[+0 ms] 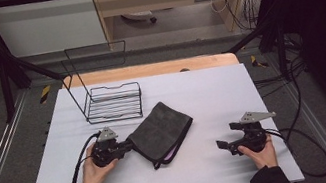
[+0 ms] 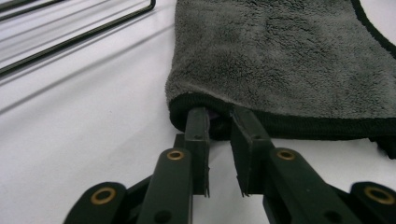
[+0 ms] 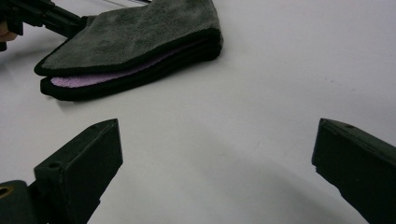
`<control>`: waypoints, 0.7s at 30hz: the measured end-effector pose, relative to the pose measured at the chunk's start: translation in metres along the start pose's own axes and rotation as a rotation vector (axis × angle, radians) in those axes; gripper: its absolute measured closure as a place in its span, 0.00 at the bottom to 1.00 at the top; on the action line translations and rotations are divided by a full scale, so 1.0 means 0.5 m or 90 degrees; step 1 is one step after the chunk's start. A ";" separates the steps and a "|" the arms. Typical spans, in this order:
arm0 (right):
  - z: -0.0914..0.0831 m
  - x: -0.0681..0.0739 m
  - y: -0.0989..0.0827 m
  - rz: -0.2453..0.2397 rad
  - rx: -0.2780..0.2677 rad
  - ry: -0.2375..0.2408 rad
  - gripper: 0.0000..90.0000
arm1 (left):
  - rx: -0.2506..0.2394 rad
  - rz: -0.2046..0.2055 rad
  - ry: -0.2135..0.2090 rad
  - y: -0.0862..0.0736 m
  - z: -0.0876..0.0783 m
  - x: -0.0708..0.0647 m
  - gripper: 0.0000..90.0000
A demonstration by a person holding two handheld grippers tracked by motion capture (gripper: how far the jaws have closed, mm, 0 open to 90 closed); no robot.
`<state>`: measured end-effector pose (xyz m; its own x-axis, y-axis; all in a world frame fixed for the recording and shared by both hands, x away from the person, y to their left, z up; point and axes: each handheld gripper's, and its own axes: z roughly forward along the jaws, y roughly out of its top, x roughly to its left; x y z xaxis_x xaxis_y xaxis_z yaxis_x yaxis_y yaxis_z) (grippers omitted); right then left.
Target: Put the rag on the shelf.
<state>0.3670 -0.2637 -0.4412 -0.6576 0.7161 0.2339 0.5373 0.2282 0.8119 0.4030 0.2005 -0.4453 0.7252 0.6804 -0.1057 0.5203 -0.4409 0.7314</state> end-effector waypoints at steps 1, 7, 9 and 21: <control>0.000 0.000 0.000 -0.001 0.001 0.001 0.03 | 0.002 0.001 0.001 -0.001 0.002 -0.001 0.88; 0.001 0.000 0.000 -0.001 0.001 0.001 0.03 | 0.003 0.010 0.007 -0.003 0.009 -0.004 0.94; 0.001 0.000 0.000 -0.001 0.001 0.002 0.03 | 0.003 0.014 0.011 -0.002 0.008 -0.005 0.95; 0.001 0.000 -0.001 -0.004 0.004 0.003 0.03 | -0.003 0.016 0.042 0.007 -0.014 -0.001 1.00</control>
<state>0.3671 -0.2633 -0.4418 -0.6637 0.7112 0.2318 0.5366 0.2368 0.8099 0.4012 0.2030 -0.4380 0.7064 0.7065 -0.0430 0.5007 -0.4558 0.7359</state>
